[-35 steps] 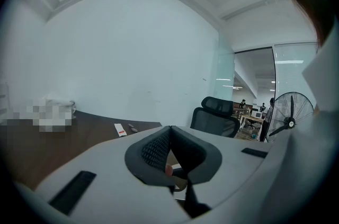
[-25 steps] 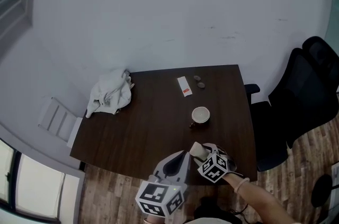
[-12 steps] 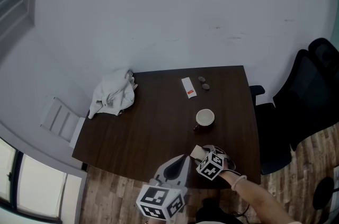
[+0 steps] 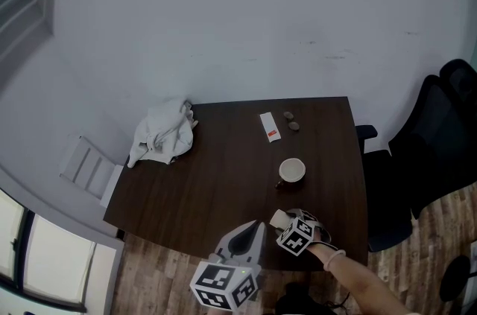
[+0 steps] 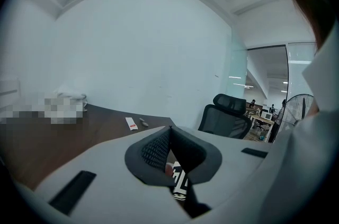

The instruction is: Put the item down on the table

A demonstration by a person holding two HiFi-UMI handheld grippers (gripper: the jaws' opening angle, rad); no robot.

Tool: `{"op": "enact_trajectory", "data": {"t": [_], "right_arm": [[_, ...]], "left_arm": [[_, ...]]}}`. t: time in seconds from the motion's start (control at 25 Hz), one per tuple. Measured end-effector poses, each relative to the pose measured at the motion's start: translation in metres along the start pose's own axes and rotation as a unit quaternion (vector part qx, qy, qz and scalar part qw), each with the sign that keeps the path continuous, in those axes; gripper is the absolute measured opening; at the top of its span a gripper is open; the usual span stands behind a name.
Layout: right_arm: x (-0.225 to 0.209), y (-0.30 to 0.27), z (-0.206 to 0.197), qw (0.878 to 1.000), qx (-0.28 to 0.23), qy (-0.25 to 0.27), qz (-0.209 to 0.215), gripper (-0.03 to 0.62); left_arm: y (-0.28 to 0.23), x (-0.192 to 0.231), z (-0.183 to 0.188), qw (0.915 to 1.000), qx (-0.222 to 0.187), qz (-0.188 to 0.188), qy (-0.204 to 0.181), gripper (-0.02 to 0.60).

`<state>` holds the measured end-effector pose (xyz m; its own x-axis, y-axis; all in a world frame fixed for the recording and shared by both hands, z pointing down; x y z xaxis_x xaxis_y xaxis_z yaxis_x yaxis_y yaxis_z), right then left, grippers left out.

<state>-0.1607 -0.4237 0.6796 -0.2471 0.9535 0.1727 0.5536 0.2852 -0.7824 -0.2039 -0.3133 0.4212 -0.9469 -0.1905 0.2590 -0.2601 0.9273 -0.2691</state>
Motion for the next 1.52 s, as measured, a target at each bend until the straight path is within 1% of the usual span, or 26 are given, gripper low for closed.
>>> {"op": "enact_trajectory", "data": {"t": [0.16, 0.32, 0.52, 0.64, 0.76, 0.88, 1.0, 1.16, 1.24, 1.52], "right_arm": [[-0.001, 0.0, -0.001, 1.0, -0.002, -0.008, 0.006, 0.273], [-0.003, 0.003, 0.001, 1.0, -0.012, -0.023, 0.0, 0.273], [-0.009, 0.018, 0.011, 0.996, -0.051, -0.07, -0.018, 0.272], [-0.014, 0.034, 0.019, 0.992, -0.075, -0.098, -0.037, 0.249], [-0.013, 0.054, 0.025, 0.985, -0.097, -0.128, -0.057, 0.223], [-0.01, 0.076, 0.031, 0.977, -0.122, -0.16, -0.075, 0.193], [-0.004, 0.099, 0.038, 0.968, -0.146, -0.182, -0.094, 0.175], [0.007, 0.128, 0.051, 0.957, -0.176, -0.199, -0.117, 0.153], [0.013, 0.143, 0.055, 0.952, -0.188, -0.204, -0.129, 0.131], [0.037, 0.185, 0.069, 0.934, -0.221, -0.23, -0.159, 0.087]], "left_arm": [[-0.001, 0.001, 0.0, 1.0, 0.0, 0.006, 0.003, 0.018], [0.001, 0.001, 0.001, 1.0, 0.0, 0.007, 0.003, 0.018], [0.01, 0.002, 0.003, 1.0, 0.001, 0.004, -0.002, 0.018], [0.017, 0.006, 0.009, 0.9999, -0.001, 0.004, -0.009, 0.018], [0.024, 0.011, 0.014, 0.9999, -0.005, 0.002, -0.014, 0.018], [0.033, 0.014, 0.021, 0.9997, -0.009, -0.002, -0.022, 0.018], [0.041, 0.016, 0.026, 0.9994, -0.01, -0.011, -0.03, 0.018], [0.051, 0.017, 0.031, 0.9989, -0.011, -0.022, -0.039, 0.018], [0.056, 0.016, 0.032, 0.9987, -0.01, -0.027, -0.043, 0.018], [0.074, 0.019, 0.03, 0.9983, -0.009, -0.037, -0.044, 0.018]]}}
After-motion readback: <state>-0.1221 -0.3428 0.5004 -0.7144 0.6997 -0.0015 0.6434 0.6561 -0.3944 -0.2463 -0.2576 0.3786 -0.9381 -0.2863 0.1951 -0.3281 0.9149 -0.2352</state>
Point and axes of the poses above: the fingertips, and each gripper's own axes: y backward along the fingers, x to its left, z out of its top, the point moved 6 cm from there along y, backward along the fingers, and after that the axes turned 3 degrees about -z, right-handed, at the moved point
